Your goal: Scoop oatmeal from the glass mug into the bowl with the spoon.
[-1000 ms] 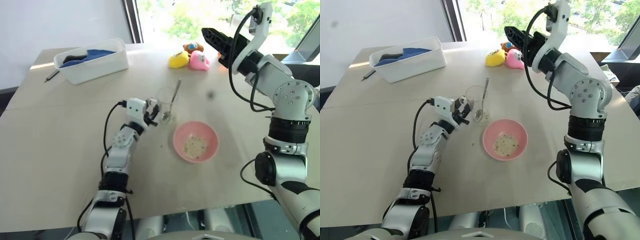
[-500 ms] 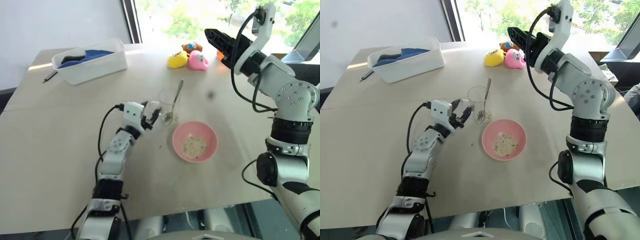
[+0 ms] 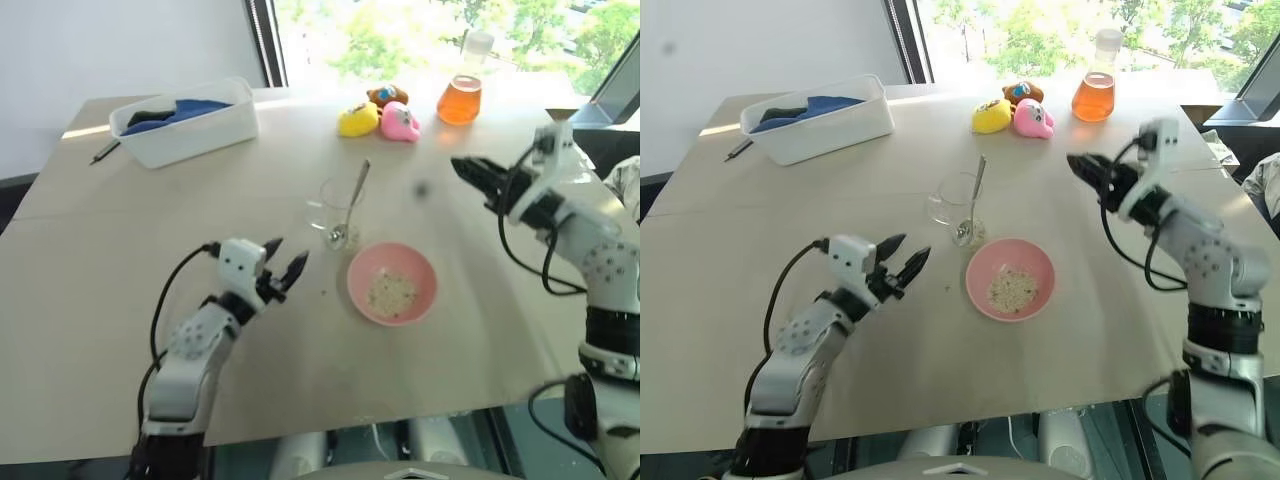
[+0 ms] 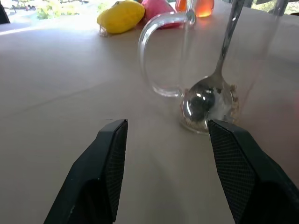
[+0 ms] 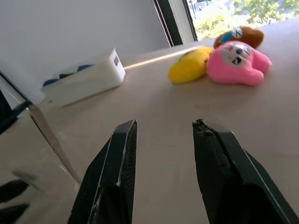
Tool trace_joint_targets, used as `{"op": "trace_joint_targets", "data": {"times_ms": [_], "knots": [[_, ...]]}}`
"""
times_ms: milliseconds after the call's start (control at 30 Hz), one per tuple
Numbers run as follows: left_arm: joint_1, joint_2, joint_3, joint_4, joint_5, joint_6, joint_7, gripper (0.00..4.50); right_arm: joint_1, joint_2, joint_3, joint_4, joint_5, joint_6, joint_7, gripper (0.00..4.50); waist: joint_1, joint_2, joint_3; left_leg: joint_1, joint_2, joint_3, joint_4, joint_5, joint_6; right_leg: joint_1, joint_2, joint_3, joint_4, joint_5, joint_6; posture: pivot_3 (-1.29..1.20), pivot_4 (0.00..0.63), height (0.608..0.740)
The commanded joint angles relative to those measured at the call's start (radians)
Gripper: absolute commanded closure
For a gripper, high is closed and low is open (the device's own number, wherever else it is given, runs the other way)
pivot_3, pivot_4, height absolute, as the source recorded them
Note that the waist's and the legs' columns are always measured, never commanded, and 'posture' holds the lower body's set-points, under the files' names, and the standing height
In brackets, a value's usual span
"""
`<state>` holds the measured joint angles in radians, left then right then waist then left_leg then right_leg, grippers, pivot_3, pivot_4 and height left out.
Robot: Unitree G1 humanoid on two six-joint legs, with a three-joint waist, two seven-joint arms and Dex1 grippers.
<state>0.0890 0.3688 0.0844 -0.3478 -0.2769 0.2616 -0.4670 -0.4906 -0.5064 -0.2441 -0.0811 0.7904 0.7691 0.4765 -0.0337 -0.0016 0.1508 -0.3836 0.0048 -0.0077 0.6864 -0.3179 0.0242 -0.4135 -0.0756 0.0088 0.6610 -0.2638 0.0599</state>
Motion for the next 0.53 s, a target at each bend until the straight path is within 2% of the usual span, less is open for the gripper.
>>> {"op": "trace_joint_targets", "data": {"times_ms": [33,167,367,533], "knots": [[0.125,0.056,0.048,-0.085,0.006,-0.018,-0.035,1.68,0.121,-0.037,-0.02,-0.006,-0.025,-0.073,0.13,2.61,0.0,0.0,0.0,0.0,0.0,0.0,0.0,0.0,0.0,0.0,0.0,0.0,0.0,0.0,0.0,0.0,0.15,0.74],[0.249,0.084,0.093,-0.133,-0.026,-0.039,-0.067,1.68,0.285,-0.117,0.018,0.018,-0.161,-0.28,0.318,2.61,0.008,0.0,0.001,0.001,0.0,0.001,0.0,-0.002,0.003,0.0,0.0,0.001,0.0,0.0,0.0,0.0,0.15,0.74],[0.389,0.107,0.116,-0.178,-0.022,-0.064,-0.112,1.68,0.472,-0.201,0.012,0.057,-0.236,-0.495,0.562,2.61,0.022,0.0,0.001,0.005,0.001,0.001,0.0,-0.003,0.004,0.005,0.002,0.001,0.0,0.0,0.0,0.0,0.15,0.74],[0.391,0.108,0.119,-0.161,-0.039,-0.069,-0.124,1.68,0.548,-0.214,0.02,0.113,-0.291,-0.606,0.638,2.61,0.022,0.0,0.001,0.007,0.001,0.001,0.001,-0.003,0.004,0.006,0.003,0.001,0.0,0.0,0.0,0.0,0.15,0.74]]}}
